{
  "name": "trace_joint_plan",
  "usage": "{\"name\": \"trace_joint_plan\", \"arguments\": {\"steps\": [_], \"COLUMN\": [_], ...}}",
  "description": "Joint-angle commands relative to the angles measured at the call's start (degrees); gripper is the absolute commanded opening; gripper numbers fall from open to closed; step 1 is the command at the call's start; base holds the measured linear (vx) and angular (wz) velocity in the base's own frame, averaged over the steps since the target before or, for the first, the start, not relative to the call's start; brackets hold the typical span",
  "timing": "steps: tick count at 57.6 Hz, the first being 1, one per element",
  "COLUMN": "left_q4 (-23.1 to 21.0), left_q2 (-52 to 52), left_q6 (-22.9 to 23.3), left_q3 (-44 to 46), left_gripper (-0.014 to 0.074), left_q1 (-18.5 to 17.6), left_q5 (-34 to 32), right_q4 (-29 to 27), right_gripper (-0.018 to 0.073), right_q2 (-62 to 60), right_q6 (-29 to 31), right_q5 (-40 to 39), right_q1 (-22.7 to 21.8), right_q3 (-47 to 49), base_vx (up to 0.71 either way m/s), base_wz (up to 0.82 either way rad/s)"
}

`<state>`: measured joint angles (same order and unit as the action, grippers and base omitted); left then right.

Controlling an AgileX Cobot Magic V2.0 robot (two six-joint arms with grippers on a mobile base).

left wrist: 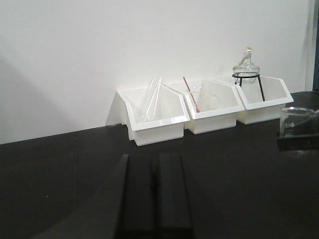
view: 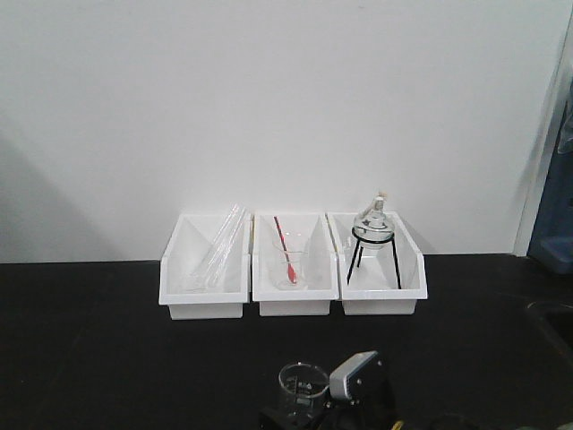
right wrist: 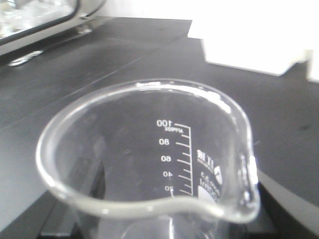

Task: Pick beaker and place in left cabinet
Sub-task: 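Lift the beaker with the right gripper and pull it back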

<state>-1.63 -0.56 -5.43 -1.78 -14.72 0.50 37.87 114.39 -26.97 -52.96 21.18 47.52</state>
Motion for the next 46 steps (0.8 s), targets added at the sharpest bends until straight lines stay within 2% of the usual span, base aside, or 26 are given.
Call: {"name": "trace_joint_plan", "arguments": {"steps": [1, 12, 24, 37, 46], "left_q4": [-0.5, -0.5, -0.5, -0.5, -0.5], "left_q2": [-1.1, -1.1, -1.1, -1.1, -1.1], "left_q6": [0.2, 0.2, 0.2, 0.2, 0.2], "left_q3": [-0.9, -0.9, -0.9, -0.9, -0.9], "left_gripper": [0.0001, 0.0001, 0.0001, 0.0001, 0.0001], "left_q1": [-0.2, -0.2, -0.2, -0.2, -0.2], "left_q5": [-4.8, -4.8, -4.8, -4.8, -4.8], "right_q4": [-0.2, 0.5, 1.1, 1.0, 1.0], "right_gripper": [-0.0005, -0.0005, -0.0005, -0.0005, -0.0005], "right_q2": [-9.4, -24.5, -39.6, -55.2, -65.6], "right_q6": [-2.5, -4.0, -6.4, -6.4, -6.4], "right_q5": [5.3, 27.1, 47.3, 48.0, 51.3], "right_q1": [-0.1, -0.1, -0.1, -0.1, -0.1], "right_q3": [1.0, 1.0, 0.8, -9.4, -16.1], "base_vx": [0.0, 0.0, 0.0, 0.0, 0.0], "base_wz": [0.0, 0.0, 0.0, 0.0, 0.0]}}
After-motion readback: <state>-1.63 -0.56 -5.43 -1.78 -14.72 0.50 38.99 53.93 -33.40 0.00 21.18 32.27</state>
